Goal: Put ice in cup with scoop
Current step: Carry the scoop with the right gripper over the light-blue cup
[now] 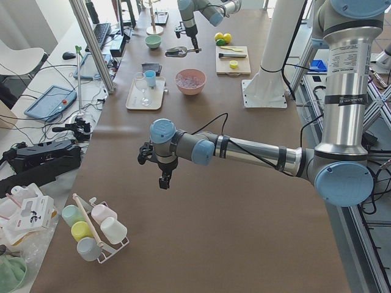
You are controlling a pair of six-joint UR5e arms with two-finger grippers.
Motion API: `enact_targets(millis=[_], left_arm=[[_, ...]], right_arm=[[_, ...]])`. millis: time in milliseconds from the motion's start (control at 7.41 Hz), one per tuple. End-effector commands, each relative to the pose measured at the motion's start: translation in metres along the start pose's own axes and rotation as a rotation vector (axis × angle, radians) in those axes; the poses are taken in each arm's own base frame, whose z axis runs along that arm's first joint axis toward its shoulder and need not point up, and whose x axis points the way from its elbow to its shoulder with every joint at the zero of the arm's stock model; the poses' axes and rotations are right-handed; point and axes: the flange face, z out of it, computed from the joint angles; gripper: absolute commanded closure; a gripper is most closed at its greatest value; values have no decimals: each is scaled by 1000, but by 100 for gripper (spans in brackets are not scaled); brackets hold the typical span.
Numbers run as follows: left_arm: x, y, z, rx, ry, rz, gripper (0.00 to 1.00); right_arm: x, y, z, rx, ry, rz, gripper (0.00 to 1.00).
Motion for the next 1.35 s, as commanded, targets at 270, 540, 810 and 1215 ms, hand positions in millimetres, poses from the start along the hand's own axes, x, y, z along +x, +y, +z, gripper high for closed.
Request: enact_targets(millis=[270,540,810,1215], left_arm=[[-2,5,16,-47,88,-165,1],[18,-4,18,-50,96,-130,1],[19,5,17,-52,95,-129,1],[17,7,12,-45,97,-136,1]], right_arm=[[-59,-71,-14,-197,-91,132,100],[-86,-99,-22,-227,-107,152,100],[-86,-134,-48,-239,-147,205,100],[-73,-169,-75,-268,-235,244,100]])
